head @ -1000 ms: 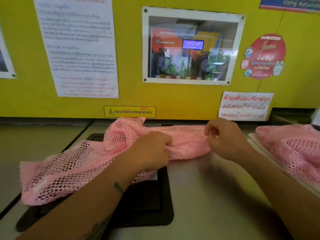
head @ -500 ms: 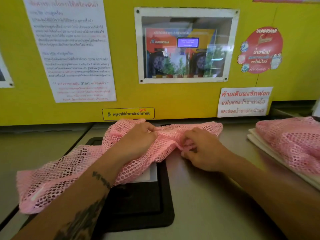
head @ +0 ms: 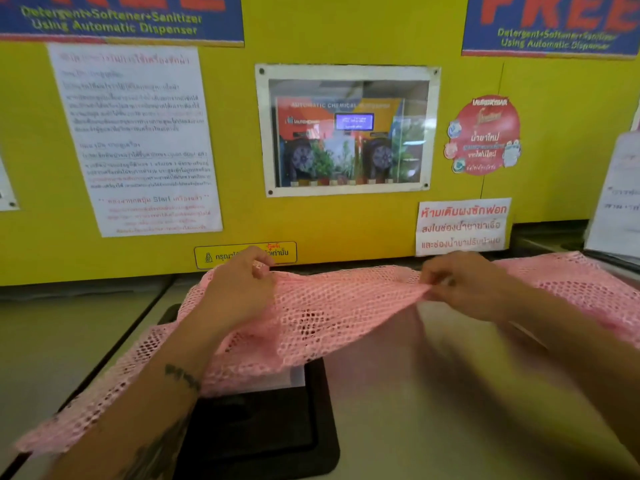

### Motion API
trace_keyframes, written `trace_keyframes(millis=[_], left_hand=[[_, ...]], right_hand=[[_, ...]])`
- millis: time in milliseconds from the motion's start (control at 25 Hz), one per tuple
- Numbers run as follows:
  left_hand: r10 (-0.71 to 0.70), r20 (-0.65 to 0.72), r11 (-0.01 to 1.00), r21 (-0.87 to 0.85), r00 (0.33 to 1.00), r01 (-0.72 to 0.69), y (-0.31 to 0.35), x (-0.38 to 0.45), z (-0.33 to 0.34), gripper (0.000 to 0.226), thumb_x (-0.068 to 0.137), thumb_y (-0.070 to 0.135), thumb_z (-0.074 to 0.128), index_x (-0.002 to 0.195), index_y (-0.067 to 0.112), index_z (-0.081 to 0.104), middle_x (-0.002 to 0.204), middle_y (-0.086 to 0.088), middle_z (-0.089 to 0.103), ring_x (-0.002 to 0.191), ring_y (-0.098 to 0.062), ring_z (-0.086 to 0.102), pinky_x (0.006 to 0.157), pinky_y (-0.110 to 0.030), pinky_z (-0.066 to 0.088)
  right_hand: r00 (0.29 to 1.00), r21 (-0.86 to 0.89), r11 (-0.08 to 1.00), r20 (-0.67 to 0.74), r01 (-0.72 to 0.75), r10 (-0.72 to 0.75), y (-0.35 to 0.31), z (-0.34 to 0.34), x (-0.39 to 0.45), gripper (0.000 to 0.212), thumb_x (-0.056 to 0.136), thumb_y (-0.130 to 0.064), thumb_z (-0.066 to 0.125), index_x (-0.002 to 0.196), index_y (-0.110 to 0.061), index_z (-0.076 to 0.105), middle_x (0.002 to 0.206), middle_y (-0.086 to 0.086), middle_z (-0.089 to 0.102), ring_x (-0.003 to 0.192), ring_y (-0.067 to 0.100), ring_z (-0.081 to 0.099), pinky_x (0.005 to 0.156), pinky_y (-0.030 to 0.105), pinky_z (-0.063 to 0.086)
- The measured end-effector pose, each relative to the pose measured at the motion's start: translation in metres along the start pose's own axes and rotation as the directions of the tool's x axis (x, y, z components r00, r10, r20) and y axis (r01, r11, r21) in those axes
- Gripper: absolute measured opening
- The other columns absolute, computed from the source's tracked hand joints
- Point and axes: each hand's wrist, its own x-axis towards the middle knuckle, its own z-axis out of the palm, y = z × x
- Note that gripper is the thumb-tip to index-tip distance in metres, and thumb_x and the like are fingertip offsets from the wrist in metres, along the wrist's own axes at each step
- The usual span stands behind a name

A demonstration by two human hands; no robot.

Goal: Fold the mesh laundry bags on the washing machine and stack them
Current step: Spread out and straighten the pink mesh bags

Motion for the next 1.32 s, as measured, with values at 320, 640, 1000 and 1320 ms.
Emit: trace_keyframes(millis=[320, 640, 1000, 1320], left_hand=[[-0.037, 0.664, 0.848, 0.417, 0.747, -0.327, 0.013, -0.023, 0.017, 0.062, 0.080, 0.075, 0.046, 0.136, 0.049, 0.044, 0.153, 0.009, 0.037, 0.137, -0.019, 0.039, 0.111, -0.042, 0.031], [-0.114, 0.639, 0.834, 0.478, 0.760, -0.277, -0.003, -0.020, 0.003, 0.071, 0.086, 0.057, 0.057, 0.149, 0.034, 0.031, 0.158, -0.006, 0.030, 0.141, -0.027, 0.034, 0.114, -0.040, 0.027], [-0.032, 0.365, 0.753, 0.621, 0.930, -0.218, -0.013, -0.033, -0.058, 0.021, 0.088, 0.045, 0.059, 0.088, 0.026, 0.067, 0.099, 0.006, 0.065, 0.087, -0.011, 0.059, 0.078, -0.029, 0.047], [-0.064, 0.497, 0.893, 0.415, 0.865, -0.172, -0.035, -0.064, -0.080, 0.045, 0.088, 0.014, 0.056, 0.126, 0.037, 0.060, 0.124, 0.003, 0.058, 0.090, -0.010, 0.059, 0.076, -0.020, 0.047]], right_hand=[[0.983, -0.132, 0.974, -0.025, -0.183, 0.181, -0.016, -0.035, -0.030, 0.034, 0.091, -0.011, 0.051, 0.118, -0.027, 0.066, 0.125, -0.003, 0.063, 0.116, 0.020, 0.057, 0.095, 0.036, 0.045], [0.837, -0.293, 0.943, 0.467, -0.160, 0.287, -0.060, 0.006, -0.041, 0.061, 0.089, -0.056, 0.052, 0.145, -0.039, 0.037, 0.155, -0.006, 0.035, 0.139, 0.019, 0.034, 0.116, 0.043, 0.025], [0.963, 0.183, 0.979, 0.237, 0.088, -0.131, -0.130, 0.034, -0.024, 0.053, 0.090, -0.049, 0.058, 0.140, -0.038, 0.045, 0.147, -0.015, 0.042, 0.128, 0.004, 0.040, 0.106, 0.030, 0.032], [0.933, 0.221, 0.952, 0.243, 0.214, -0.266, -0.186, 0.080, -0.010, 0.025, 0.091, -0.015, 0.052, 0.109, -0.017, 0.069, 0.109, 0.001, 0.070, 0.095, 0.009, 0.058, 0.088, 0.033, 0.047]])
